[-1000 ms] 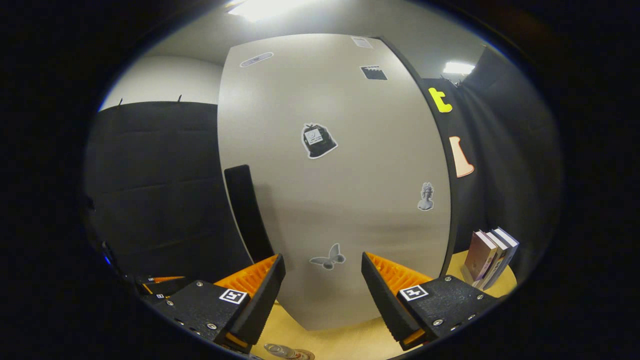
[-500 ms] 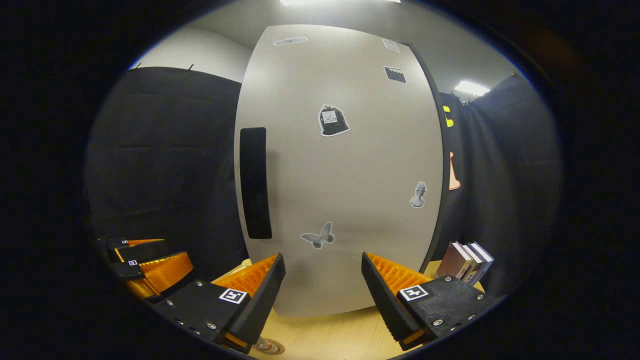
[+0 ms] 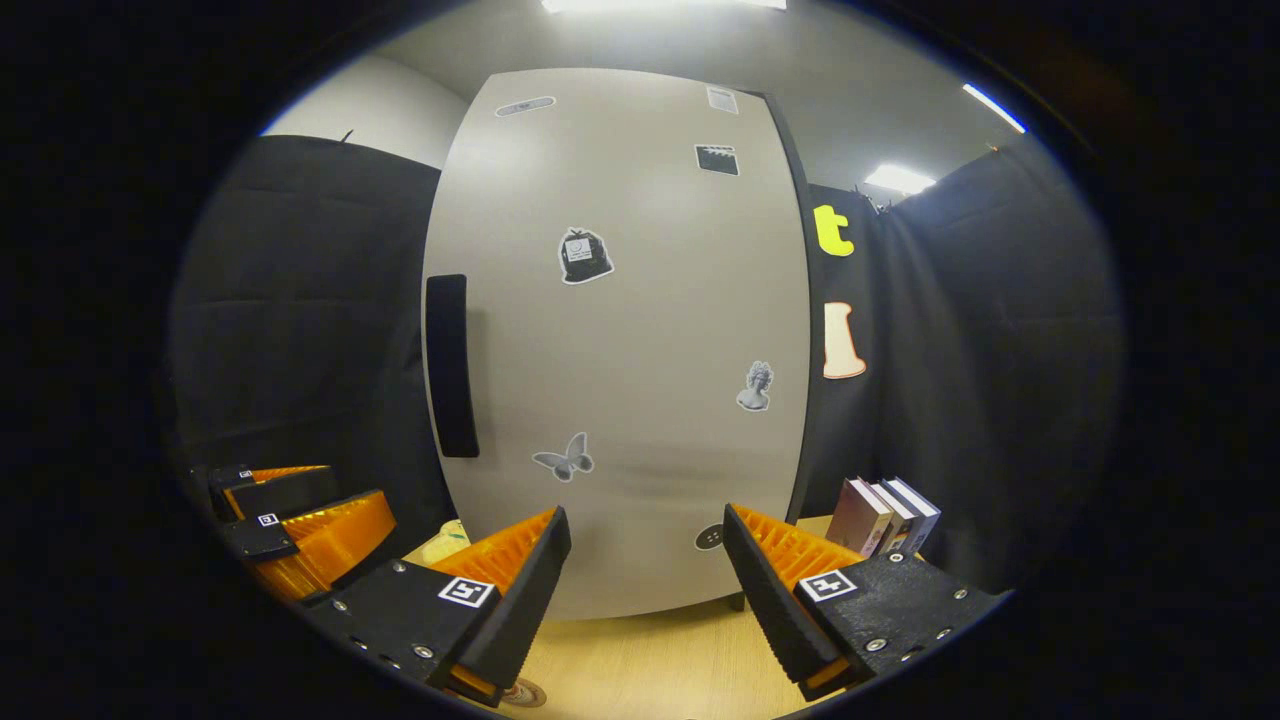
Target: Open the cabinet door with the right hand, grasp the bottle in the cabinet with the left hand and place it on the coaster, then close the cabinet door with the right hand.
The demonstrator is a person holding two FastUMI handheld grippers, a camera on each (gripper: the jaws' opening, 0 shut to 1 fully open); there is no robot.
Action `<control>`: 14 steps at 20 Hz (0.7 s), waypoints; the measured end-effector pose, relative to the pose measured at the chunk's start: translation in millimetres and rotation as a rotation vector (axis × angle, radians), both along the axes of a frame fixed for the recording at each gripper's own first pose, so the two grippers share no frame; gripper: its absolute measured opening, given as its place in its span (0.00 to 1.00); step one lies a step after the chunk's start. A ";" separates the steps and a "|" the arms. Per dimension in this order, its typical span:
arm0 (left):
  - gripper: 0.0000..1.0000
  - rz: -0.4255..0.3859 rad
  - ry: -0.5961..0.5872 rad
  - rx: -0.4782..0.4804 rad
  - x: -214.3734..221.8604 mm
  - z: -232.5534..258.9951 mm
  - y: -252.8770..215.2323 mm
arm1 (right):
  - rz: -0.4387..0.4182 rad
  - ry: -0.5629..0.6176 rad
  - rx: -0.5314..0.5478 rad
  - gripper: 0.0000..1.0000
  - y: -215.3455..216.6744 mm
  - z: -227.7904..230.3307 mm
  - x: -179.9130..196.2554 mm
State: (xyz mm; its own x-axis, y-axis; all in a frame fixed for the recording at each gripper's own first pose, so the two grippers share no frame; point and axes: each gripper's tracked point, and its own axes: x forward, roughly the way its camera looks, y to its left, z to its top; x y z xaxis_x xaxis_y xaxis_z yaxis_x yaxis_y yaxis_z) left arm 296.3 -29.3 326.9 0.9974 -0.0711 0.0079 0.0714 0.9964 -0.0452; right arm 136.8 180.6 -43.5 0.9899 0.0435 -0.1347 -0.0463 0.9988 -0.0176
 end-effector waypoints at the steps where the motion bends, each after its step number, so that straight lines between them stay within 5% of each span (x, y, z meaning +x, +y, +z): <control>1: 0.86 -0.004 -0.003 0.003 0.5 2.1 -2.7 | 0.000 -0.003 0.006 0.95 0.1 0.5 -0.6; 14: 0.86 -0.040 -0.075 0.032 17.8 23.3 -39.3 | -0.043 -0.057 0.031 0.95 -11.9 23.6 -10.3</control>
